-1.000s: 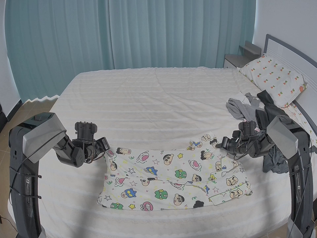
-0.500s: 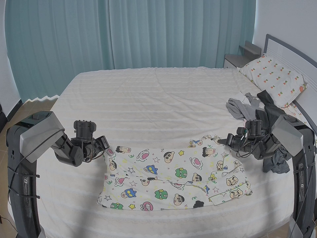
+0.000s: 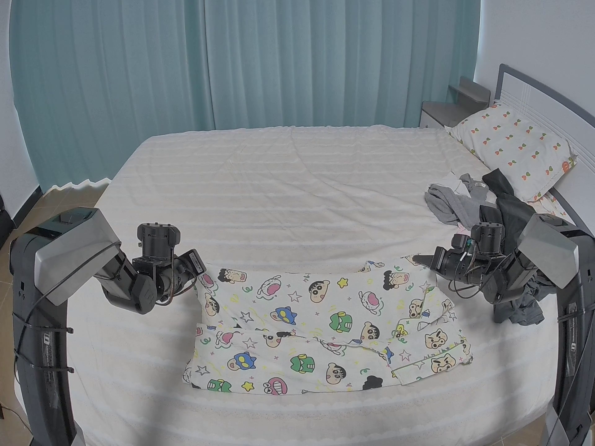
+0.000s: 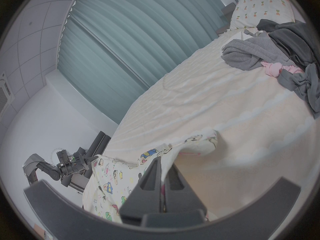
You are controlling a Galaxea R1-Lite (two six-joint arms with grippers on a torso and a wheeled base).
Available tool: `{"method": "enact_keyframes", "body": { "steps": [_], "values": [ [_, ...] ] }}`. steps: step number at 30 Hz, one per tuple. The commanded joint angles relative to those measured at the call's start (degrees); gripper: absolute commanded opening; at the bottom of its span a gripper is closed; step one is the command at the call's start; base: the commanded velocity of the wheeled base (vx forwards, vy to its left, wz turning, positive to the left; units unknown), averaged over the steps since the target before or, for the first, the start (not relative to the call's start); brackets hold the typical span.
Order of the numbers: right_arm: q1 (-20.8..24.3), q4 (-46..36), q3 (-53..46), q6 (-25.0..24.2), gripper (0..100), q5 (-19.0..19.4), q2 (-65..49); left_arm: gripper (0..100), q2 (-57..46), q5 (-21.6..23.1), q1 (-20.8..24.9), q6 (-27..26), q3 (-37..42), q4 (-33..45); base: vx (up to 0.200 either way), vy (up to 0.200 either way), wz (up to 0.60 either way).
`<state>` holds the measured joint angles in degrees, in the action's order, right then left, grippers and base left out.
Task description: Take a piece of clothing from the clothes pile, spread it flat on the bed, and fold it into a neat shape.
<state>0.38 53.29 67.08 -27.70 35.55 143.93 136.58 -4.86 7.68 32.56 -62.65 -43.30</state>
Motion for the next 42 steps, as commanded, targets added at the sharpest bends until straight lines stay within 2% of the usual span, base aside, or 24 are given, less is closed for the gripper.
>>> {"method": "enact_keyframes", "body": {
  "steps": [1, 6, 12, 18, 23, 24, 35, 39, 42],
  "values": [
    [-0.7, 0.7, -3.3, 0.1, 0, 2.1, -2.9, 0, -0.1, 0.1, 0.1, 0.0, 1.2, -0.2, 0.0, 0.0, 0.0],
    [-1.3, 4.7, -7.4, 0.1, 0, 5.5, -3.8, 0, -0.1, 0.5, 0.5, 0.0, 2.5, -0.6, 0.0, 0.0, 0.0],
    [-1.5, 5.7, -9.2, 0.1, 0, 5.8, -4.3, 0, 0.3, 0.5, 0.5, -0.1, 3.5, -2.8, 0.0, 0.0, 0.0],
    [-1.3, 5.3, -8.2, 0.0, 0, 5.6, -3.3, 0, 3.4, 0.4, 0.5, -0.2, -0.2, -2.1, 0.0, 0.0, 0.0],
    [-1.2, 5.3, -7.8, 0.0, 0, 5.6, -2.9, 0, 5.3, 0.6, 0.6, -0.6, -3.1, 3.0, 0.0, 0.0, 0.0],
    [-1.2, 5.2, -7.8, 0.0, 0, 5.6, -2.9, 100, 5.9, 0.6, 0.6, -0.6, -4.1, 4.2, 0.0, 0.0, 0.0],
    [-1.3, 5.2, -7.9, -0.1, 0, 5.2, -3.0, 100, 9.3, 0.8, 0.1, -0.4, -15.0, 12.3, 0.0, 0.0, 0.0],
    [-1.2, 5.2, -8.2, -0.1, 0, 5.1, -3.1, 100, 10.7, 3.0, 0.2, 0.4, -22.1, 21.7, 0.0, 0.0, 0.0],
    [-1.0, 5.3, -8.6, -0.1, 0, 5.1, -3.4, 100, 12.6, 2.9, 0.6, 1.7, -26.4, 24.6, 0.0, 0.0, 0.0]
  ]
}}
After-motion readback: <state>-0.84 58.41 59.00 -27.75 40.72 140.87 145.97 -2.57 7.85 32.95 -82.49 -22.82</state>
